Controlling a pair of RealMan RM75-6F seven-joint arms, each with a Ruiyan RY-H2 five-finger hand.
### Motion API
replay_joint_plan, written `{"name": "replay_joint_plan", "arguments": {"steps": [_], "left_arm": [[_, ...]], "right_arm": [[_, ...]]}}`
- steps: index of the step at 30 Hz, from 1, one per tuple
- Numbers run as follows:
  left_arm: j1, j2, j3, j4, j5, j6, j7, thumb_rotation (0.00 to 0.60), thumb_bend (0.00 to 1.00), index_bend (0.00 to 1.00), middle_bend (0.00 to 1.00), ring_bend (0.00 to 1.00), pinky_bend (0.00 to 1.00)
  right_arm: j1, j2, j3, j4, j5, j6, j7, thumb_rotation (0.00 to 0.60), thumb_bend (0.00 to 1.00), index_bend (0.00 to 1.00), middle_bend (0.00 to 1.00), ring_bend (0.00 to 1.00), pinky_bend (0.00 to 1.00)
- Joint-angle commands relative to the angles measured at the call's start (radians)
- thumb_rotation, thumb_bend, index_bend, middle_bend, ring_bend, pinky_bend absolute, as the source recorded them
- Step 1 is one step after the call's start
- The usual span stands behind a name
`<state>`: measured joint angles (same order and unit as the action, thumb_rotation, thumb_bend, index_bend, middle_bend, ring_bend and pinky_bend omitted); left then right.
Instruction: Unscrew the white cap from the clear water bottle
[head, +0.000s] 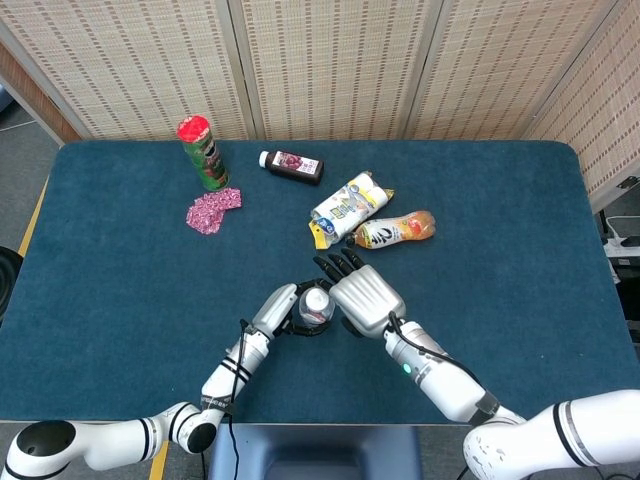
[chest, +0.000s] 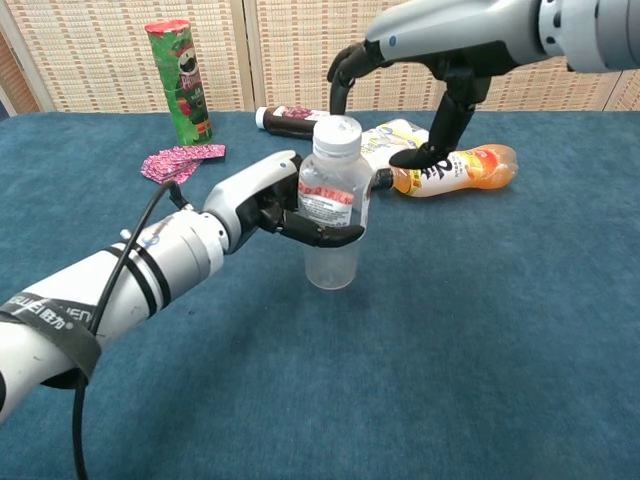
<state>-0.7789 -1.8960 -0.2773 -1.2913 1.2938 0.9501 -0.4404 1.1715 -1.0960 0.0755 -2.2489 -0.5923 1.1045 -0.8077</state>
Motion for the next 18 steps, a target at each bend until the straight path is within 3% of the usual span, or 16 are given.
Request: {"name": "replay_joint_plan", "arguments": {"steps": [1, 18], "left_arm": [[-0.001, -0.002, 0.003, 0.001, 0.004, 0.002, 0.005, 0.600, 0.75, 0.78, 0.89, 0.64, 0.60], [0.005, 0.002, 0.007, -0.008, 0.003, 0.005, 0.008, 0.600, 0.75, 0.78, 0.89, 0.64, 0.60]], "right_arm": [[0.003, -0.003, 0.004, -0.004, 0.002, 0.004, -0.003, 0.600, 0.31, 0.25, 0.00, 0.00, 0.00], [0.021, -0.034, 0.010, -0.001, 0.045, 0.044, -0.037, 0.600, 0.31, 0.26, 0.00, 0.00, 0.00]]}}
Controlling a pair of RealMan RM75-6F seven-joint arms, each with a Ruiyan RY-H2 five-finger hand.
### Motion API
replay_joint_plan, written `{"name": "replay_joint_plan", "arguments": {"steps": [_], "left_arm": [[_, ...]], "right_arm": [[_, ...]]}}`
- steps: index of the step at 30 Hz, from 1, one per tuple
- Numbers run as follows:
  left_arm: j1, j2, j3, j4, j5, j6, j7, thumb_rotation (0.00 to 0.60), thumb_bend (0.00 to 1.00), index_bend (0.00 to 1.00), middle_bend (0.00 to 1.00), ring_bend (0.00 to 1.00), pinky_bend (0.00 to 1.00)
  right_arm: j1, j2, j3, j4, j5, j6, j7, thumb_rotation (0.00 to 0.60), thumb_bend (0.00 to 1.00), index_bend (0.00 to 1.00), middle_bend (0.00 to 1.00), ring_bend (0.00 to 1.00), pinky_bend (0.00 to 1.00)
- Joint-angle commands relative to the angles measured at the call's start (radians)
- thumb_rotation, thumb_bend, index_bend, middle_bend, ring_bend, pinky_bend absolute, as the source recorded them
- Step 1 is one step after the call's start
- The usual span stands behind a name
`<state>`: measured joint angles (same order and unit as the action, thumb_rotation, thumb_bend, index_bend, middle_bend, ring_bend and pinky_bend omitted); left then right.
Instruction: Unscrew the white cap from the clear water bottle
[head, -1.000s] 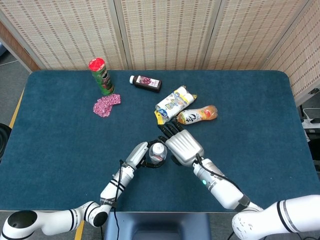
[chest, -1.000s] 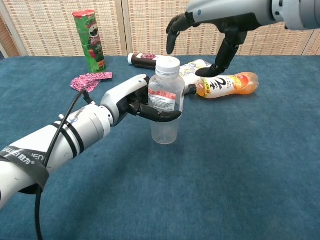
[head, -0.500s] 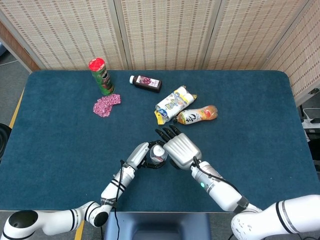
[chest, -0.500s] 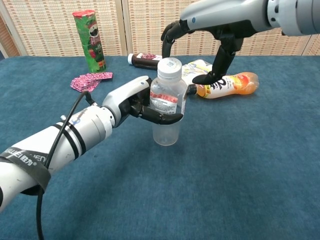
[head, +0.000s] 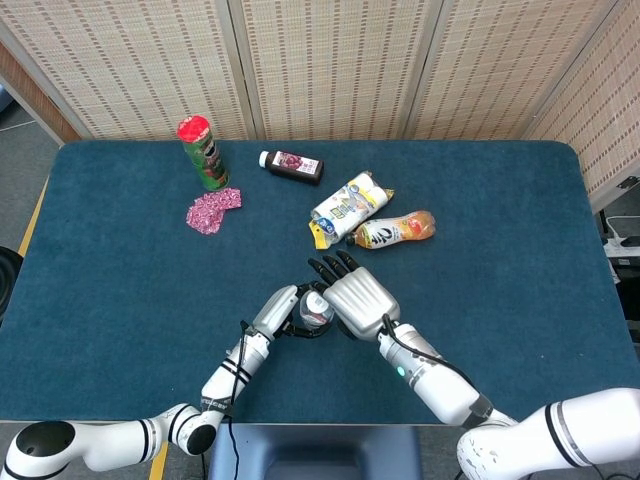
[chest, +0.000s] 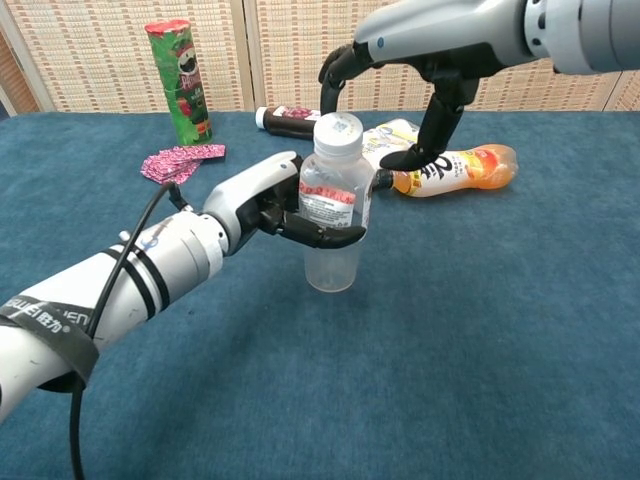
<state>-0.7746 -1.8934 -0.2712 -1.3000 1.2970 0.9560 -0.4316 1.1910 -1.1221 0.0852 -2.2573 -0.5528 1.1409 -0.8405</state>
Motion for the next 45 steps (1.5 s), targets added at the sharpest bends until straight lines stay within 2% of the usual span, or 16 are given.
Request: {"name": "replay_joint_plan", "arguments": {"steps": [1, 8, 17, 22, 28, 35, 40, 45], "left_arm": [[0.001, 0.000, 0.001, 0.002, 0.000, -0.001, -0.002, 0.600, 0.75, 0.78, 0.89, 0.64, 0.60], [-0.001, -0.004, 0.002, 0.007, 0.004, -0.003, -0.009, 0.600, 0.75, 0.78, 0.89, 0.64, 0.60], [-0.002, -0.003, 0.002, 0.010, 0.004, -0.006, -0.011, 0.600, 0.75, 0.78, 0.89, 0.64, 0.60], [-0.002, 0.005, -0.001, 0.013, 0.001, -0.011, -0.014, 0.600, 0.75, 0.78, 0.89, 0.64, 0.60], [-0.002, 0.006, -0.015, 0.041, -0.013, -0.017, -0.038, 0.600, 0.75, 0.78, 0.89, 0.64, 0.60], [0.017, -0.008, -0.027, 0.104, -0.002, 0.035, -0.090, 0.600, 0.74, 0.78, 0.89, 0.64, 0.60], [0.026, -0.016, -0.024, 0.137, 0.009, 0.054, -0.116, 0.600, 0.73, 0.78, 0.88, 0.64, 0.59], [0.065, -0.049, -0.021, 0.256, 0.013, 0.109, -0.211, 0.600, 0.69, 0.78, 0.86, 0.62, 0.57]], "right_arm": [[0.002, -0.015, 0.002, 0.011, 0.009, 0.014, -0.006, 0.600, 0.31, 0.26, 0.00, 0.00, 0.00], [-0.005, -0.050, 0.012, 0.026, 0.001, 0.052, -0.006, 0.600, 0.31, 0.37, 0.00, 0.00, 0.00], [-0.005, -0.054, 0.017, 0.018, 0.009, 0.067, -0.024, 0.600, 0.31, 0.39, 0.00, 0.00, 0.00], [-0.019, -0.045, 0.023, 0.010, 0.002, 0.088, -0.014, 0.600, 0.31, 0.28, 0.00, 0.00, 0.00], [-0.054, 0.001, 0.018, 0.002, -0.034, 0.086, 0.020, 0.600, 0.31, 0.25, 0.00, 0.00, 0.00], [-0.141, 0.093, 0.004, -0.019, -0.161, 0.072, 0.127, 0.600, 0.31, 0.20, 0.00, 0.00, 0.00], [-0.177, 0.123, -0.006, -0.024, -0.219, 0.065, 0.171, 0.600, 0.31, 0.19, 0.00, 0.00, 0.00], [-0.295, 0.210, -0.064, -0.041, -0.399, 0.063, 0.280, 0.600, 0.31, 0.17, 0.00, 0.00, 0.00]]}}
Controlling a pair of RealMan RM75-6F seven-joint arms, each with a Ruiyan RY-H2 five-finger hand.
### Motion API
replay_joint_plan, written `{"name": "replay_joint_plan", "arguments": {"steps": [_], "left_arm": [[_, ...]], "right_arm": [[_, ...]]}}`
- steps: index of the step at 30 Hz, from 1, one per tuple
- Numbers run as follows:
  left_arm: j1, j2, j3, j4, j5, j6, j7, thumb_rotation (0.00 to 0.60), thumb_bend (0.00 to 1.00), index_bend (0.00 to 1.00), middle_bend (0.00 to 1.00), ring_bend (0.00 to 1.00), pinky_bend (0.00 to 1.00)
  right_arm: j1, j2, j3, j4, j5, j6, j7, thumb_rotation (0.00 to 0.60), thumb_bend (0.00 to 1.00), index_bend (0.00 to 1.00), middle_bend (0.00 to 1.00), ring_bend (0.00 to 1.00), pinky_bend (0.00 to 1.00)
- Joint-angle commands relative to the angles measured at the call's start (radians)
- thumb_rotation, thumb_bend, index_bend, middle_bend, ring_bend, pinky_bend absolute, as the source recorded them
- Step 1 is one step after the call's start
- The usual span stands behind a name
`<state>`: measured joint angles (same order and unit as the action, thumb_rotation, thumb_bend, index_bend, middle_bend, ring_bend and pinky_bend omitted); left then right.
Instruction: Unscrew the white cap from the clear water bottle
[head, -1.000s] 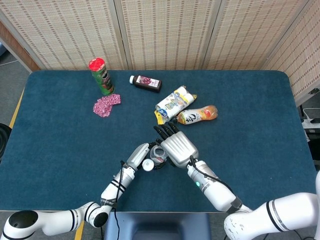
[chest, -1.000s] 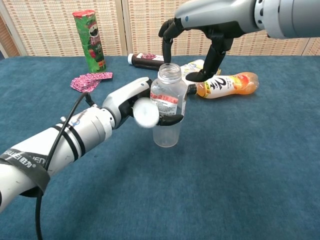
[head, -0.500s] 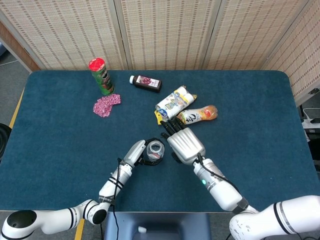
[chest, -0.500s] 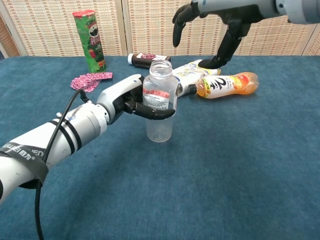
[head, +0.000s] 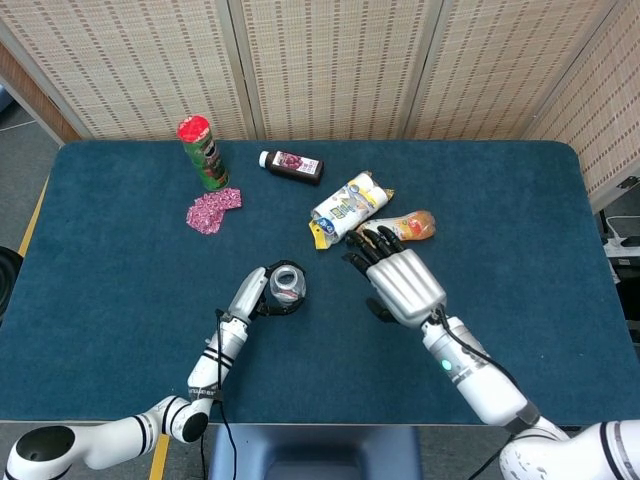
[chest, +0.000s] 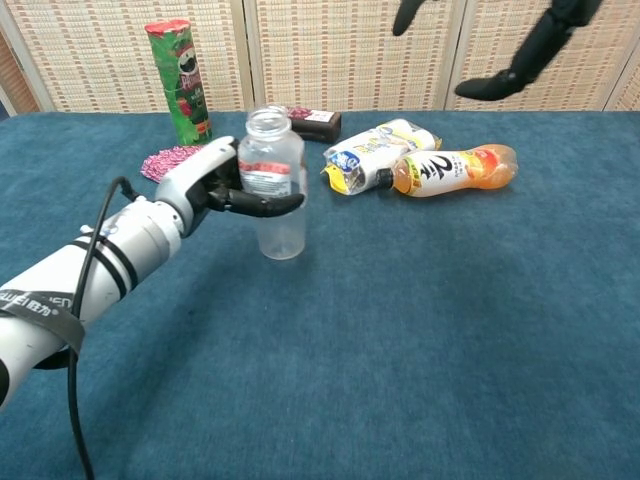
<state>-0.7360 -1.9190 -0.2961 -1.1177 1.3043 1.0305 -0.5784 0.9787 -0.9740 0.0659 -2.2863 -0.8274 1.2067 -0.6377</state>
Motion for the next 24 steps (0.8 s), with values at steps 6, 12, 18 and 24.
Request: {"name": "replay_joint_plan", "arguments": {"steps": [6, 12, 18, 24], "left_arm": [[0.041, -0.047, 0.028, 0.161, 0.019, 0.034, -0.115, 0.600, 0.66, 0.77, 0.83, 0.57, 0.53], [0.047, -0.039, 0.068, 0.176, 0.054, 0.020, -0.140, 0.600, 0.58, 0.48, 0.53, 0.34, 0.33], [0.048, -0.012, 0.074, 0.154, 0.065, 0.004, -0.167, 0.600, 0.47, 0.00, 0.02, 0.01, 0.14], [0.047, 0.006, 0.066, 0.133, 0.071, 0.012, -0.179, 0.600, 0.43, 0.00, 0.00, 0.00, 0.10]], "right_arm": [[-0.164, 0.106, -0.073, 0.015, -0.269, -0.027, 0.169, 0.600, 0.31, 0.15, 0.00, 0.00, 0.00], [-0.196, 0.123, -0.065, 0.020, -0.308, -0.050, 0.187, 0.600, 0.31, 0.13, 0.00, 0.00, 0.00], [-0.220, 0.133, -0.054, 0.022, -0.313, -0.068, 0.188, 0.600, 0.31, 0.10, 0.00, 0.00, 0.00], [-0.236, 0.140, -0.039, 0.026, -0.307, -0.087, 0.193, 0.600, 0.31, 0.08, 0.00, 0.00, 0.00]]}}
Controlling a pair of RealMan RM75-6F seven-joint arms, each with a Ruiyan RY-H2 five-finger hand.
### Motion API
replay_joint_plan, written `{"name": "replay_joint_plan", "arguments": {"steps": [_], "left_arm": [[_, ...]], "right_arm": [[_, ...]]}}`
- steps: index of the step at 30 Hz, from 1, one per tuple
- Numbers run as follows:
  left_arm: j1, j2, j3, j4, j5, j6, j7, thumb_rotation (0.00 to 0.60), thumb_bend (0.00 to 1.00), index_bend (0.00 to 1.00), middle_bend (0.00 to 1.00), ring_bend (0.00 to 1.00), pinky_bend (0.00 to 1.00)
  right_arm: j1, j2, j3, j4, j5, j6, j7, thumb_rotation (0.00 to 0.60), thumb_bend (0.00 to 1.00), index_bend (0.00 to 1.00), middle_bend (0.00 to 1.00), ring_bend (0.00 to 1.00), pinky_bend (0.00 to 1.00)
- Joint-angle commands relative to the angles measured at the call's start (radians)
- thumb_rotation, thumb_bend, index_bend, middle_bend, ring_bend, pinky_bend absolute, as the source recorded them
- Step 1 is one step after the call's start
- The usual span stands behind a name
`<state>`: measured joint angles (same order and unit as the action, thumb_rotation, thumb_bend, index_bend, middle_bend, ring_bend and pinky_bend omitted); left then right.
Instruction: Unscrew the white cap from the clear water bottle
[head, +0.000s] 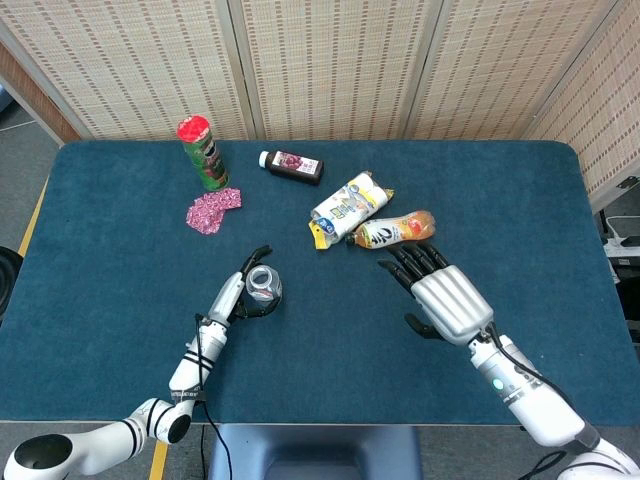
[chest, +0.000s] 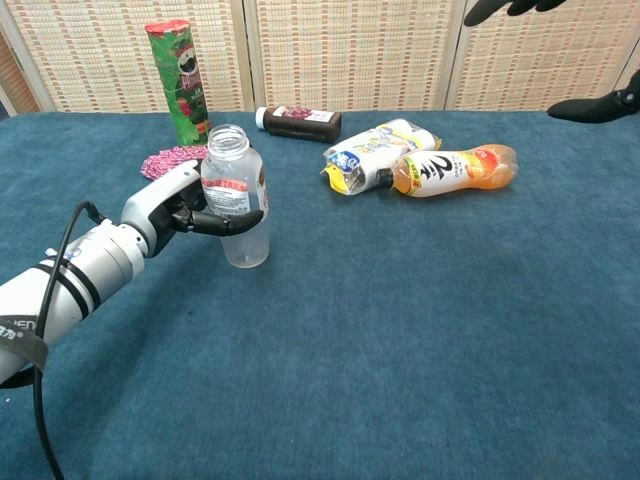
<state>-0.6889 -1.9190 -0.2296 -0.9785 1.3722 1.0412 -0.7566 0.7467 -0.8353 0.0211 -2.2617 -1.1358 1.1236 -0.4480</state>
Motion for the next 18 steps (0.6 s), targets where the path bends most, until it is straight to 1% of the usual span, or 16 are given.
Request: {"name": "replay_joint_plan", "arguments": {"steps": [1, 7, 12, 18], "left_arm": [[0.000, 0.008, 0.001, -0.010, 0.005, 0.001, 0.001, 0.600, 0.42, 0.00, 0.00, 0.00, 0.10], [-0.001, 0.018, 0.003, -0.030, 0.012, 0.004, -0.004, 0.600, 0.39, 0.00, 0.00, 0.00, 0.09], [-0.003, 0.023, 0.000, -0.040, 0.011, 0.003, -0.003, 0.600, 0.38, 0.00, 0.00, 0.00, 0.06], [-0.004, 0.036, 0.008, -0.042, 0.020, -0.006, -0.031, 0.600, 0.36, 0.00, 0.00, 0.00, 0.05]], "right_arm": [[-0.006, 0.002, 0.010, 0.002, 0.001, -0.007, 0.006, 0.600, 0.31, 0.08, 0.00, 0.00, 0.00], [-0.017, 0.006, 0.025, 0.005, -0.001, -0.024, 0.007, 0.600, 0.31, 0.07, 0.00, 0.00, 0.00], [-0.027, 0.010, 0.033, 0.009, 0.000, -0.036, 0.008, 0.600, 0.31, 0.06, 0.00, 0.00, 0.00], [-0.037, 0.011, 0.045, 0.017, 0.000, -0.047, 0.017, 0.600, 0.31, 0.06, 0.00, 0.00, 0.00]]}}
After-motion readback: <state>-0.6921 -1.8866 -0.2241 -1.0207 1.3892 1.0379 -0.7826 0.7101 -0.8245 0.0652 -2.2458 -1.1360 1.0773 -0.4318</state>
